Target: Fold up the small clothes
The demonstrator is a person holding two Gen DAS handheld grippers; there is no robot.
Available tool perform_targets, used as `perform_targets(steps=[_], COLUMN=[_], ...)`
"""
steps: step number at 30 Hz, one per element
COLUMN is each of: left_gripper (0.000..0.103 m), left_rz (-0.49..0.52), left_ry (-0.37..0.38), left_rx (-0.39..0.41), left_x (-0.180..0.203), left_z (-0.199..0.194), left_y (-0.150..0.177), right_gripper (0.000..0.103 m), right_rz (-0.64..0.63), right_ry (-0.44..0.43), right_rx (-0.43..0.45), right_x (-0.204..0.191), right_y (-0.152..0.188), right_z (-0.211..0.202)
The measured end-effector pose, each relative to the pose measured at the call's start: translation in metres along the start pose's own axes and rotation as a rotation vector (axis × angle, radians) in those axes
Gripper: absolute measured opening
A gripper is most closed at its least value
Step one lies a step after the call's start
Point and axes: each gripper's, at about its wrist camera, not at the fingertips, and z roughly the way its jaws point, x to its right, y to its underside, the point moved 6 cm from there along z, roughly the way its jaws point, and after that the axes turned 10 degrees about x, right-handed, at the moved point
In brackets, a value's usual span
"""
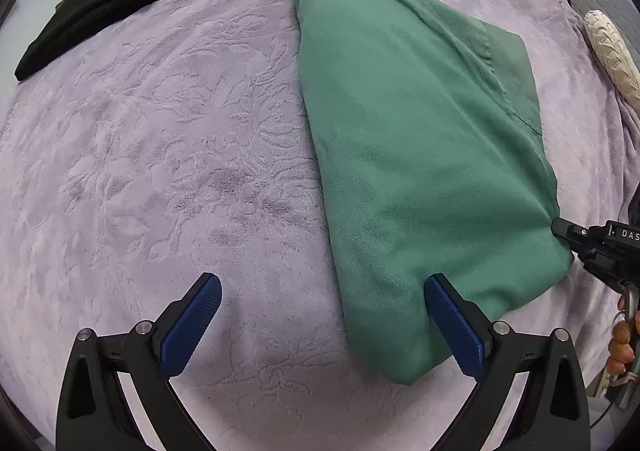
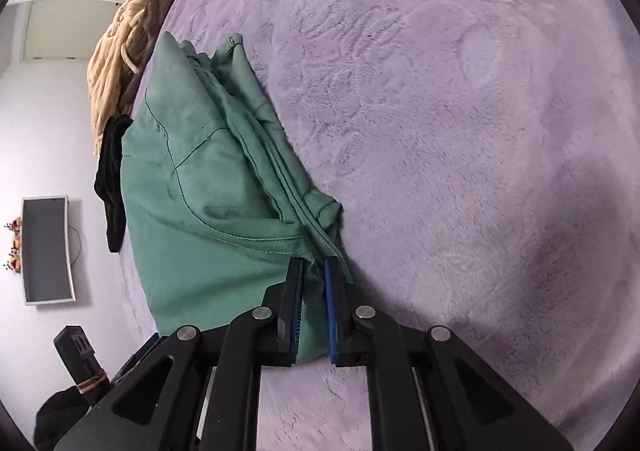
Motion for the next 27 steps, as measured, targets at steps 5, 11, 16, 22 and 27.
perform_targets(steps=[5, 11, 16, 22, 27], left_gripper=[0.102, 0.102, 0.102, 0.102, 0.102], left_rz=[0.01, 0.01, 0.01, 0.009, -0.017], left_ry=[-0.017, -0.028, -0.029, -0.024, -0.008], left_rx=[-0.002, -0.003, -0.004, -0.005, 0.014], left_x=[0.002, 0.002, 0.001, 0.0, -0.007], left_z=[-0.003, -0.007, -0.007, -0.005, -0.005], left_y=[0.0, -0.004, -0.005, -0.007, -0.017], right_gripper=[0.011, 0.016, 0.054, 0.057, 0.065], right_rz=[0.0, -0.093, -0.154, -0.211, -0.241], right_ry=[0.036, 0.052, 0.034, 0.026, 0.03], right_rx=[-0.013, 0.036, 0.044, 0.02, 0.001], right_x=[0.009, -0.004, -0.026, -0.043, -0.046], right_y=[0.004, -0.01, -0.02, -0.023, -0.029], right_z=[-0.016, -0.048, -0.047, -0.032, -0.023])
